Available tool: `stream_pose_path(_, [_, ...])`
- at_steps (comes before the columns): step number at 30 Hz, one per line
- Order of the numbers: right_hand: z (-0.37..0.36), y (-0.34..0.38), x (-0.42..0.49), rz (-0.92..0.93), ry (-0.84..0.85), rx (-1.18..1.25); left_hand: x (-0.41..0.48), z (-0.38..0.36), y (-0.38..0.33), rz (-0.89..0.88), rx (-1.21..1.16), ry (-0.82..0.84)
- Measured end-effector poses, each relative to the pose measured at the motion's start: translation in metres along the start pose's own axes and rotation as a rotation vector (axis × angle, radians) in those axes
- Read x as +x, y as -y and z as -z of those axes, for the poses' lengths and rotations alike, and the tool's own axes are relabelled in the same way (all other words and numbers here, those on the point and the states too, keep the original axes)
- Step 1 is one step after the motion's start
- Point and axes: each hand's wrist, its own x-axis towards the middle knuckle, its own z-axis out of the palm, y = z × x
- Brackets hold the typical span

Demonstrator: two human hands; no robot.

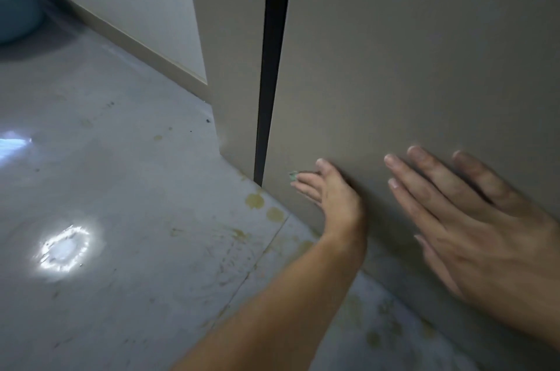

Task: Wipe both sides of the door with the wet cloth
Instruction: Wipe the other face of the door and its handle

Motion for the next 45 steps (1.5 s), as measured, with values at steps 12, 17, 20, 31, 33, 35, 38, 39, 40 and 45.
stream_pose_path(12, [-0.006, -0.002, -0.018, 0.001, -0.014, 0.017, -0.012, -0.003, 0.002, -0.061, -0.071, 0.028])
stream_pose_path(17, [-0.007, -0.001, -0.018, 0.007, -0.003, 0.020, 0.141, 0.049, 0.022, 0.113, -0.247, -0.093])
stream_pose_path(20, [-0.005, -0.003, -0.018, 0.015, 0.039, 0.011, 0.177, 0.039, 0.091, 0.146, -0.143, -0.162])
stream_pose_path(31, [-0.006, -0.005, -0.026, 0.046, 0.037, -0.041, 0.088, 0.026, 0.048, 0.159, -0.504, 0.029])
stream_pose_path(33, [-0.001, -0.012, -0.039, 0.042, 0.027, -0.026, 0.071, 0.019, 0.040, 0.135, -0.349, -0.016])
stream_pose_path(35, [0.009, -0.022, -0.063, 0.015, 0.008, -0.036, 0.019, -0.004, 0.033, -0.071, -0.175, -0.036])
stream_pose_path(38, [0.026, -0.041, -0.096, -0.054, -0.002, -0.091, -0.073, -0.030, 0.022, -0.863, 0.167, 0.114])
stream_pose_path(39, [0.031, -0.047, -0.105, -0.079, -0.010, -0.104, -0.084, -0.033, 0.015, -1.112, 0.296, 0.154])
stream_pose_path(40, [0.035, -0.052, -0.112, -0.104, -0.021, -0.114, -0.087, -0.033, 0.002, -1.258, 0.406, 0.159])
stream_pose_path(45, [0.055, -0.075, -0.143, -0.264, -0.123, -0.127, -0.067, -0.018, -0.048, -1.514, 0.628, 0.056])
